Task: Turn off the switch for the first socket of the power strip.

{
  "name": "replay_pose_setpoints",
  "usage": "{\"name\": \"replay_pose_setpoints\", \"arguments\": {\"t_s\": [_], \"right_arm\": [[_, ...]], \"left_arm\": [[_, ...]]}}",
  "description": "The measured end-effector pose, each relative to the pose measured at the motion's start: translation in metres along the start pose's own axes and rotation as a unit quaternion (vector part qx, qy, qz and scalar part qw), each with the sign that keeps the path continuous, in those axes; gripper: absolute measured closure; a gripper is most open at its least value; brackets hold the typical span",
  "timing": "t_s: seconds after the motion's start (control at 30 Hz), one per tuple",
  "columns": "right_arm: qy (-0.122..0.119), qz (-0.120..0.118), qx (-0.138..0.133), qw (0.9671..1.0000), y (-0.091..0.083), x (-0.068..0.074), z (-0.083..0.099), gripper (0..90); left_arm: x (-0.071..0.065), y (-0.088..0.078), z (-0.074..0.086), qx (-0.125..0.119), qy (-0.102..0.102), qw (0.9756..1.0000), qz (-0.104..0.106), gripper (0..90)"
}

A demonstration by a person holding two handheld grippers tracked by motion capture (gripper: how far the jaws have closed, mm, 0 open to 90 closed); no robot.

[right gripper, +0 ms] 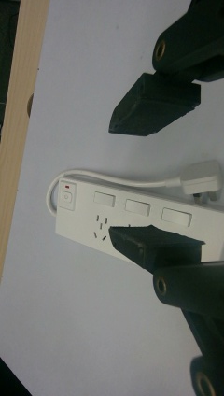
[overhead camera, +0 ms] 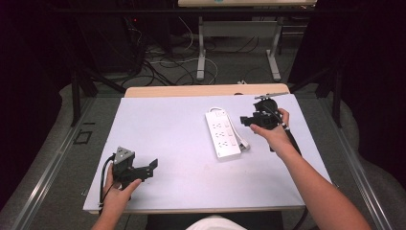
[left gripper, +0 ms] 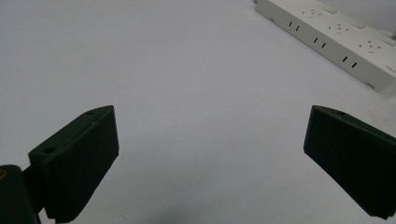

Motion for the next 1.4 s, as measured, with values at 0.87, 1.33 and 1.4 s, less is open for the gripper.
{"name": "replay_pose_setpoints", "arguments": {"t_s": [0.87,1.33,1.4], "right_arm": [[0.007,0.011,0.008,0.9999,0.026,0.01,-0.011,59.6],[0.011,0.021,0.013,0.9996,0.044,0.008,-0.012,65.3],[0.015,0.023,0.014,0.9995,0.046,0.008,-0.012,66.0]], "left_arm": [[0.0,0.001,0.0,-0.005,0.0,1.0,-0.002,3.0],[-0.001,0.001,0.0,-0.002,-0.003,1.0,0.0,3.0],[-0.001,0.001,0.0,-0.002,-0.002,1.0,0.0,3.1]]}}
Point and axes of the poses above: each handheld gripper's, and its own axes: y roughly forward along the jaws, z roughly out of its underside, x roughly to its left, the point moved 9 cm from there along y, roughly forward along the jaws, and after that the axes turned 7 degrees about y, right-handed, at the moved point
